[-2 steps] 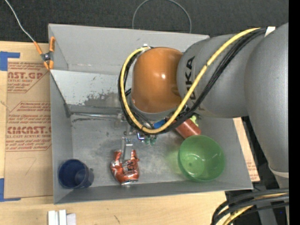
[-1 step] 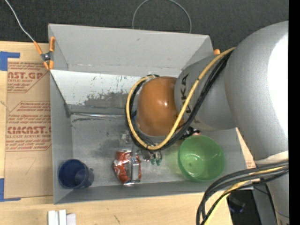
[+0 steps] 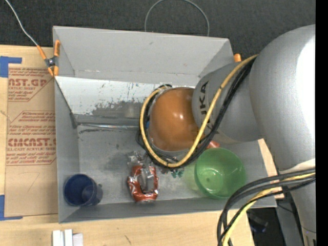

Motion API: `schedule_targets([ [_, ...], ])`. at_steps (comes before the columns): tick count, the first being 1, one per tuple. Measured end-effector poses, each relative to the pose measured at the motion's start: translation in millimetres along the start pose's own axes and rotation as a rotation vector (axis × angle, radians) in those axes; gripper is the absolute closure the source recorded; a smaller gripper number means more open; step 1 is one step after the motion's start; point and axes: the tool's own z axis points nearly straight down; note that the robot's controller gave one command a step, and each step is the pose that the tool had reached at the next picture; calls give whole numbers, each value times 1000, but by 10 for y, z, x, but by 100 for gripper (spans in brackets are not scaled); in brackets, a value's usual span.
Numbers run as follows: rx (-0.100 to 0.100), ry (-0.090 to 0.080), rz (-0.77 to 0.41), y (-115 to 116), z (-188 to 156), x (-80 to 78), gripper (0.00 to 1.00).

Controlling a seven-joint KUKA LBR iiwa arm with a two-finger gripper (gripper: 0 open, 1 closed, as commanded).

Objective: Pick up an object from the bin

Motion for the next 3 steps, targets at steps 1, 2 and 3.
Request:
schedule_targets([
  [1,0,0,0,0,0,0,100],
  [2,0,-7,-12,148,-816,10,100],
  [3,-1,0,-18,127,-766,75,100],
])
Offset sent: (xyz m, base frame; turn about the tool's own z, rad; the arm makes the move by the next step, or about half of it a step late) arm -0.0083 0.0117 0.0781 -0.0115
